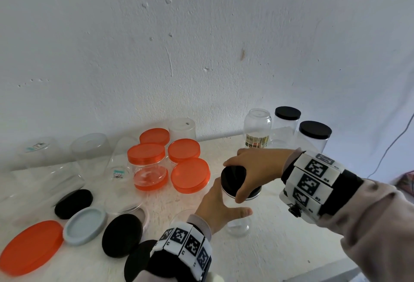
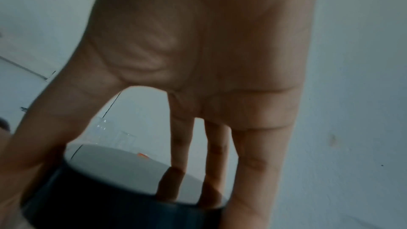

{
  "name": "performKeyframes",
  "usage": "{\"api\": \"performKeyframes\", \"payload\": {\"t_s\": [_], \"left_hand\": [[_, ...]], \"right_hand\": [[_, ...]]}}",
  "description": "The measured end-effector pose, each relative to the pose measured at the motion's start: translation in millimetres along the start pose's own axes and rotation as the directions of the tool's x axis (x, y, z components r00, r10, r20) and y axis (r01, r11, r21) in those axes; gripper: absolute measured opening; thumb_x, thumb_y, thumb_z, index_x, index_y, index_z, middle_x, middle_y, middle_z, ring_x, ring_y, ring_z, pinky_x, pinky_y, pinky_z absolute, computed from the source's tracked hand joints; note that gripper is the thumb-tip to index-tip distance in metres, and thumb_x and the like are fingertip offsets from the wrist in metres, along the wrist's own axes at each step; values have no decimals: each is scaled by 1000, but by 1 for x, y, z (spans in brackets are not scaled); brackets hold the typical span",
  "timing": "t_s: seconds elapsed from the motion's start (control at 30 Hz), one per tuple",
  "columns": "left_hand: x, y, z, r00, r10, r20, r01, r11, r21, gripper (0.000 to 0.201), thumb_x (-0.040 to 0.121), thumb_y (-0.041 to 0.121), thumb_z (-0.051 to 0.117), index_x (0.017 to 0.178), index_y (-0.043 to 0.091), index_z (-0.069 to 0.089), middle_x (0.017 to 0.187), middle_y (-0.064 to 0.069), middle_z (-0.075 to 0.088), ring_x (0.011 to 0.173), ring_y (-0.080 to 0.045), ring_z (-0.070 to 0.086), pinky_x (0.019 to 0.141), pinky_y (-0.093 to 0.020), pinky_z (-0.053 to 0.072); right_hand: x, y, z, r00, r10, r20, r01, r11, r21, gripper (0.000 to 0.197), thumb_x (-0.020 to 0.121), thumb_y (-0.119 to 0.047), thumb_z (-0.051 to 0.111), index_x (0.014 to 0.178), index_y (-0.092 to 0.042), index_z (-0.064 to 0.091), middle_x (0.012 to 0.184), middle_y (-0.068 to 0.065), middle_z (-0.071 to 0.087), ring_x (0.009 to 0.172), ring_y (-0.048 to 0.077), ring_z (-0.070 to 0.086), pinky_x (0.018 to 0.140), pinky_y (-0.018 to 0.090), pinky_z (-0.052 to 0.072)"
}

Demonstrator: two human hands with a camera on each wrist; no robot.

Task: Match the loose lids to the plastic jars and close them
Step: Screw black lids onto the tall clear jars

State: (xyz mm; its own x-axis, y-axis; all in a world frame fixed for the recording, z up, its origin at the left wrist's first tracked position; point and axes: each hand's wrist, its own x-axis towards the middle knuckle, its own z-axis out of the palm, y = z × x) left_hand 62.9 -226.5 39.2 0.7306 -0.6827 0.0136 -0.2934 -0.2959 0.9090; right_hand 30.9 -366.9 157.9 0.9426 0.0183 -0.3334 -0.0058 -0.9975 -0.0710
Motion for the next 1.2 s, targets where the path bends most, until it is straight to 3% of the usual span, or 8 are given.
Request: {"api": "performKeyframes", "payload": {"t_s": [0.13, 0.27, 0.4, 0.53, 0.7, 0.9, 1.0, 1.2], "left_hand": [[-1, 0, 2, 1000, -8, -24, 7, 1000, -18, 92, 66, 39, 84, 140, 28, 31, 131, 10, 51, 119, -9, 47, 100, -23, 38], [-1, -1, 3, 999, -10, -34, 8, 999, -40, 90, 65, 37, 85, 139, 28, 33, 128, 10, 53, 118, -10, 49, 99, -24, 40], [-1, -2, 3, 999, -2, -35, 1, 999, -38, 90, 65, 37, 84, 138, 29, 33, 129, 11, 53, 118, -9, 49, 95, -20, 38], [0, -2, 3, 1000, -4, -21, 3, 1000, -20, 90, 66, 37, 84, 139, 28, 33, 130, 11, 53, 119, -9, 49, 95, -21, 38], [1, -2, 3, 1000, -19, -23, 19, 1000, 14, 88, 66, 41, 83, 137, 26, 32, 127, 10, 51, 114, -9, 48, 92, -17, 35], [1, -4, 6, 998, -8, -61, 7, 1000, -13, 86, 64, 40, 85, 134, 26, 37, 124, 11, 54, 112, -7, 50, 90, -17, 39], [1, -5, 7, 997, 7, -73, -10, 999, -36, 83, 64, 37, 85, 133, 26, 40, 123, 11, 57, 113, -7, 52, 92, -20, 43], [-1, -7, 9, 995, 22, -95, -30, 996, -81, 78, 64, 33, 86, 128, 34, 41, 117, 17, 57, 106, 5, 51, 80, -6, 38]], "right_hand": [[-1, 0, -1, 997, -51, -65, 50, 999, -18, 85, 64, -66, 72, 137, -32, 44, 105, -15, 40, 99, 8, 41, 82, 25, 42], [-1, 1, 5, 988, -58, -143, 56, 998, -18, 69, 63, -71, 69, 115, -28, 58, 90, -13, 50, 91, 12, 54, 71, 23, 49], [0, 0, 12, 983, -9, -186, 6, 1000, -19, 71, 61, -76, 65, 106, -22, 59, 89, -7, 56, 85, 14, 58, 70, 27, 53], [0, -1, 11, 987, 40, -159, -44, 999, -27, 76, 62, -79, 62, 113, -23, 55, 97, -6, 56, 89, 15, 57, 77, 31, 53], [0, 1, -1, 998, -49, 27, 48, 999, 19, 84, 68, -59, 74, 139, -45, 34, 110, -13, 37, 107, 12, 41, 95, 36, 46], [1, 5, 7, 981, -126, -145, 123, 992, -30, 77, 66, -65, 72, 134, -41, 46, 87, -21, 34, 94, 6, 40, 80, 23, 39], [1, 3, 15, 972, -85, -218, 82, 996, -23, 73, 66, -70, 67, 129, -38, 51, 91, -14, 42, 93, 11, 49, 77, 24, 44], [-3, -3, 26, 952, 34, -303, -42, 999, -18, 79, 67, -83, 51, 124, -29, 54, 95, -5, 50, 88, 17, 56, 77, 30, 52]]}}
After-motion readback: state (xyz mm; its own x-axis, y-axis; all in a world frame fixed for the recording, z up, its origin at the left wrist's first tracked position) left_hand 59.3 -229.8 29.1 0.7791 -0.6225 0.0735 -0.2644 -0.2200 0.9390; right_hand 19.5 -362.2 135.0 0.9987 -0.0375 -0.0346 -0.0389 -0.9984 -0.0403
